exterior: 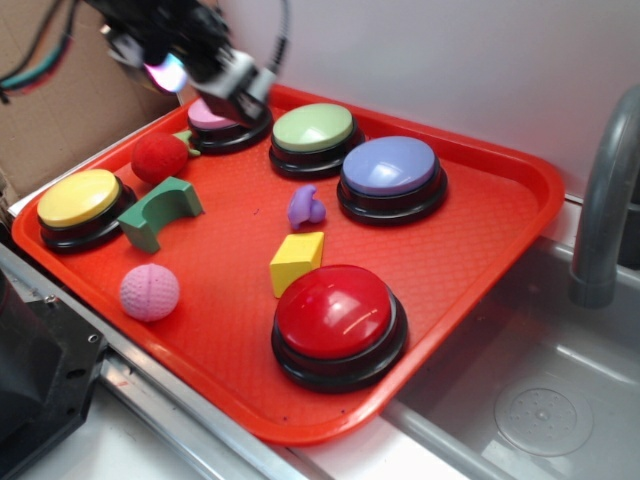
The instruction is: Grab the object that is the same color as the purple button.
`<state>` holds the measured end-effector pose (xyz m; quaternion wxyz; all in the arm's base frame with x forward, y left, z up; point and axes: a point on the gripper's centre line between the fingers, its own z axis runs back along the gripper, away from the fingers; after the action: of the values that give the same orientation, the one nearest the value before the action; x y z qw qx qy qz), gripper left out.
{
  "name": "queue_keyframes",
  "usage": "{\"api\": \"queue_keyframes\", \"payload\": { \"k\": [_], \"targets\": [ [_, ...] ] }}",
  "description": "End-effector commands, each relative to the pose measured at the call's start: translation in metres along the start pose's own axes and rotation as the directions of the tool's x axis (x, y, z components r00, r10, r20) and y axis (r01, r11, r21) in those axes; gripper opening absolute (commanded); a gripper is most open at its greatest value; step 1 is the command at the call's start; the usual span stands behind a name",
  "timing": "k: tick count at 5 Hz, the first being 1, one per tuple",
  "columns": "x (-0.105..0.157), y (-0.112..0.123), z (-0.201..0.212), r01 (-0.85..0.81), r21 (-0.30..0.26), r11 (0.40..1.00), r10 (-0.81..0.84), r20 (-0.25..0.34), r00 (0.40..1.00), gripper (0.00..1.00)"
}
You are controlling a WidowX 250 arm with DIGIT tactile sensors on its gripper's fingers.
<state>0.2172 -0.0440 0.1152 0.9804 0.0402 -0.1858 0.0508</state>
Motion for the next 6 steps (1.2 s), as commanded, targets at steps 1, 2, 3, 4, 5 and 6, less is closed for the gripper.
{"api": "queue_keyframes", "payload": {
  "k": [1, 2, 3, 4, 5, 6],
  "targets": [
    [0.021, -0.014, -0.059, 0.012, 0.014, 1.0, -0.013, 0.064, 0.998, 1.0],
    [0.025, -0.013, -0.081, 0.017, 0.031, 0.999, -0.019, 0.065, 0.998, 1.0],
    [0.027, -0.005, -0.1, -0.012, 0.026, 1.0, 0.011, 0.022, 1.0, 1.0],
    [0.026, -0.004, -0.102, -0.018, 0.014, 1.0, 0.018, 0.03, 0.999, 0.0],
    [0.025, -0.004, -0.101, -0.016, -0.001, 1.0, 0.016, 0.037, 0.999, 0.0],
    [0.024, -0.004, -0.097, -0.011, -0.002, 1.0, 0.011, 0.037, 0.999, 0.0]
  ]
}}
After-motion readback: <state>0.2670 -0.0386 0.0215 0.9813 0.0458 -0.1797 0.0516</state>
